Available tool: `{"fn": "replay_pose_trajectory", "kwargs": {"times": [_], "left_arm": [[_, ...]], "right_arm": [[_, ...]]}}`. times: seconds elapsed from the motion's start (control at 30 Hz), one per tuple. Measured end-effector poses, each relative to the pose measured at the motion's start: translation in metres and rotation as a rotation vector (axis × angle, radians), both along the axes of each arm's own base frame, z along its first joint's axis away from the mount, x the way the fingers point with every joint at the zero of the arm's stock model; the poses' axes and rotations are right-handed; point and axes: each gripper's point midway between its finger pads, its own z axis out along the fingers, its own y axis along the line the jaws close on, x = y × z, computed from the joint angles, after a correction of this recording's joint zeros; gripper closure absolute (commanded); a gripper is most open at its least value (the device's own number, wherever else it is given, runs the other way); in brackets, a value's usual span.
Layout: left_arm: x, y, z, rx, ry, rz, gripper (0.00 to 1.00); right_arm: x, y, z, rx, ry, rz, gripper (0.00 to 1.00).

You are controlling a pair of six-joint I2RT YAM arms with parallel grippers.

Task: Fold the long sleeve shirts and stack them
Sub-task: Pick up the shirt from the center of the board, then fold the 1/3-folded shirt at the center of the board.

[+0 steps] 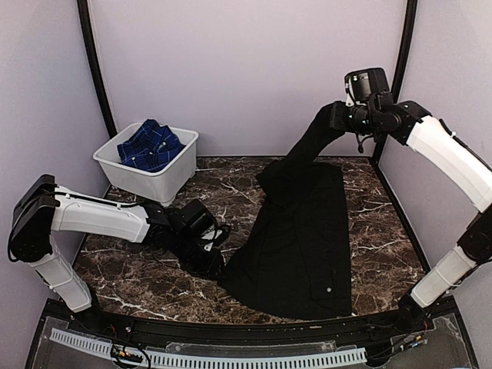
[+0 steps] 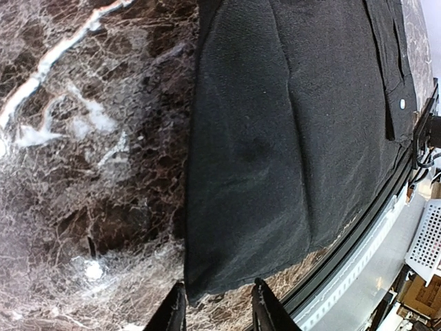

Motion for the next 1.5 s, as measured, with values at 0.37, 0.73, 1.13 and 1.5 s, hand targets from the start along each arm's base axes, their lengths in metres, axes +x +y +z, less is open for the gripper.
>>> {"fn": "replay_pose_trajectory", "kwargs": {"times": [0.37, 0.73, 1.13, 1.5], "left_arm": [[0.002, 0.005, -0.007, 0.037, 0.002, 0.035, 0.70], [-0.004, 0.003, -0.010, 0.034, 0.043, 0.046, 0.98], [-0.010, -0.036, 0.032, -0.042, -0.042, -0.083, 1.00], [-0.017, -0.089, 0.059, -0.070, -0.123, -0.276, 1.00]], "right_arm": [[0.000, 0.000, 0.008, -0.008, -0.017, 0.007, 1.00], [0.000, -0.002, 0.029, -0.002, -0.059, 0.009, 1.00], [-0.002, -0.029, 0.054, -0.083, -0.110, -0.101, 1.00], [-0.013, -0.088, 0.068, -0.274, -0.131, -0.332, 1.00]]}}
